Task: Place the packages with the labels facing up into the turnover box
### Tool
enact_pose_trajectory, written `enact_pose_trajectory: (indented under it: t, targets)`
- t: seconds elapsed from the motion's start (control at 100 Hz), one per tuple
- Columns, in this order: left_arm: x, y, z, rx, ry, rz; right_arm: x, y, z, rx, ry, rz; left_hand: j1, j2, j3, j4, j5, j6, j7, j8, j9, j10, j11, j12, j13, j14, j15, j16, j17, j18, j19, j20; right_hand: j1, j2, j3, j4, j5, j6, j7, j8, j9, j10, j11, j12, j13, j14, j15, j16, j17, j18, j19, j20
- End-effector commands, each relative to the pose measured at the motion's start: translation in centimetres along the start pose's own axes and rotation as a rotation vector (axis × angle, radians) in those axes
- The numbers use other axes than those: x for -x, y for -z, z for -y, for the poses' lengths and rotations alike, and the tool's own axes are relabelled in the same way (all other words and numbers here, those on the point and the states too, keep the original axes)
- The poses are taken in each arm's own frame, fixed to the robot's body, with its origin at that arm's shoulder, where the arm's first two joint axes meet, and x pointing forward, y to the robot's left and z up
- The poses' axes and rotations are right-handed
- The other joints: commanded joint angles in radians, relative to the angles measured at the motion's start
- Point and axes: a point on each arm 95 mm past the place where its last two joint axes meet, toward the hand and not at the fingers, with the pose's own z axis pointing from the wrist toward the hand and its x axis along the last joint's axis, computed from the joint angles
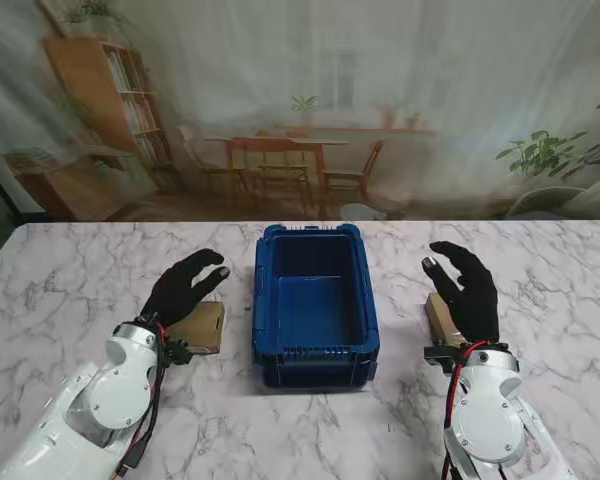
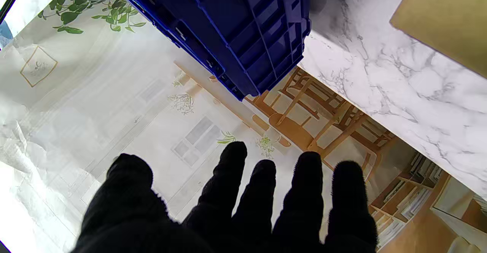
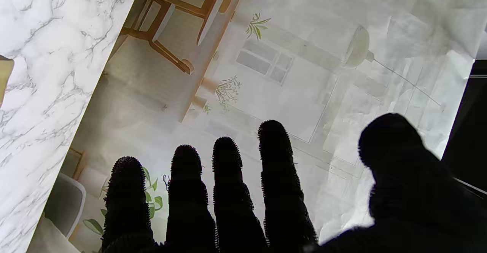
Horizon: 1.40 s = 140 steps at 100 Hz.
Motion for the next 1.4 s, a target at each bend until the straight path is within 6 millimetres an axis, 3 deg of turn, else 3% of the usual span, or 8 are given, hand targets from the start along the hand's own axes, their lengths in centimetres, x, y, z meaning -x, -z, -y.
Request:
enact_pose_trajectory:
  t: [0.0, 0.49, 0.65, 0.9, 1.05, 1.17, 1.27, 1.39]
  targets:
    - [-0.1, 0.1, -0.3, 0.021, -0.003, -0.006, -0.1, 0.1, 0.0, -0.001, -0.004, -0.006, 0.009, 0.001, -0.003, -0.001, -0.002, -0.011, -0.006, -0.01, 0.003, -0.005, 0.012, 0.006, 0.013, -0.01, 0.007, -0.003, -0.007, 0.004, 0.013, 0.003, 0.018, 0.027, 0.011, 0.018, 0.011, 0.007, -0.006, -0.022, 0.006, -0.003, 0.005, -0.002, 0.021, 0.001, 0.016, -0.008, -0.004, -0.027, 0.008, -0.006]
    - [0.2, -0.1, 0.1, 0.001, -0.002, -0.011, 0.0, 0.2, 0.2, -0.013, -0.003, -0.002, 0.003, 0.008, -0.004, -0.002, -0.044, -0.019, -0.036, -0.038, 0.006, -0.005, 0.009, 0.003, 0.016, -0.004, 0.006, -0.006, 0.026, -0.033, 0.035, 0.007, 0.019, 0.027, 0.011, 0.018, 0.007, 0.002, -0.008, -0.02, 0.002, -0.004, 0.003, -0.002, 0.019, 0.0, 0.015, -0.008, -0.004, -0.029, 0.005, -0.004]
    - [0.9, 0.0, 0.8, 0.001, -0.107, 0.003, 0.0, 0.5, 0.3, -0.016, 0.001, -0.008, 0.006, 0.006, -0.003, -0.001, -0.043, -0.023, -0.046, -0.075, 0.006, -0.008, 0.0, -0.025, 0.019, -0.009, -0.003, -0.023, 0.025, -0.06, 0.011, -0.033, 0.02, 0.028, 0.01, 0.018, 0.006, 0.001, -0.003, -0.018, 0.001, -0.003, 0.004, -0.001, 0.018, 0.0, 0.015, -0.008, -0.003, -0.028, 0.006, -0.004]
    - [3.0, 0.4, 2.7, 0.069, -0.281, 0.036, -0.5, 1.3, 0.5, -0.032, -0.009, -0.028, 0.002, 0.009, -0.004, -0.002, -0.061, -0.031, -0.05, -0.093, -0.043, -0.017, -0.015, -0.045, -0.014, -0.03, -0.025, -0.041, 0.005, -0.036, -0.023, -0.06, 0.02, 0.028, 0.009, 0.019, 0.008, 0.004, -0.001, -0.017, 0.002, -0.003, 0.005, -0.001, 0.018, 0.0, 0.016, -0.008, -0.003, -0.028, 0.006, -0.003]
    - [4.4, 0.3, 1.7, 0.112, -0.286, 0.08, -0.8, 1.9, 0.4, -0.026, -0.006, -0.048, -0.044, 0.007, -0.005, -0.005, -0.112, -0.083, -0.089, -0.16, -0.179, -0.089, -0.05, -0.142, -0.137, -0.032, -0.101, -0.139, 0.0, -0.001, -0.138, -0.121, 0.019, 0.028, 0.008, 0.019, 0.01, 0.003, -0.001, -0.016, 0.005, -0.003, 0.006, -0.001, 0.022, 0.0, 0.018, -0.008, 0.0, -0.026, 0.007, -0.002]
    - [5.1, -0.6, 0.3, 0.174, -0.332, 0.106, -0.7, 1.8, 0.1, -0.012, -0.014, -0.046, -0.182, 0.009, -0.008, -0.013, -0.269, -0.195, -0.179, -0.282, -0.334, -0.178, -0.081, -0.228, -0.295, -0.041, -0.155, -0.242, -0.017, 0.051, -0.282, -0.212, 0.02, 0.026, 0.008, 0.019, 0.009, 0.004, -0.002, -0.016, 0.002, -0.002, 0.006, -0.001, 0.018, 0.0, 0.016, -0.008, -0.004, -0.028, 0.006, -0.003]
    - [5.3, -1.2, -0.6, 0.215, -0.366, 0.131, -0.7, 1.7, 0.1, -0.013, -0.02, -0.048, -0.262, -0.005, -0.009, -0.018, -0.316, -0.224, -0.202, -0.346, -0.363, -0.199, -0.107, -0.355, -0.346, -0.048, -0.161, -0.277, -0.009, 0.098, -0.303, -0.241, 0.019, 0.027, 0.006, 0.019, 0.008, 0.003, -0.001, -0.016, 0.002, -0.003, 0.007, 0.0, 0.018, -0.001, 0.016, -0.008, -0.003, -0.028, 0.007, -0.003]
    - [5.6, -1.5, -1.3, 0.267, -0.392, 0.168, -0.7, 1.8, 0.1, -0.011, -0.015, -0.052, -0.303, -0.021, -0.009, -0.02, -0.343, -0.235, -0.212, -0.38, -0.364, -0.205, -0.105, -0.366, -0.361, -0.051, -0.169, -0.297, -0.008, 0.141, -0.269, -0.241, 0.018, 0.027, 0.005, 0.019, 0.008, 0.002, -0.001, -0.015, 0.003, -0.003, 0.007, 0.0, 0.019, 0.0, 0.016, -0.008, -0.003, -0.028, 0.007, -0.003]
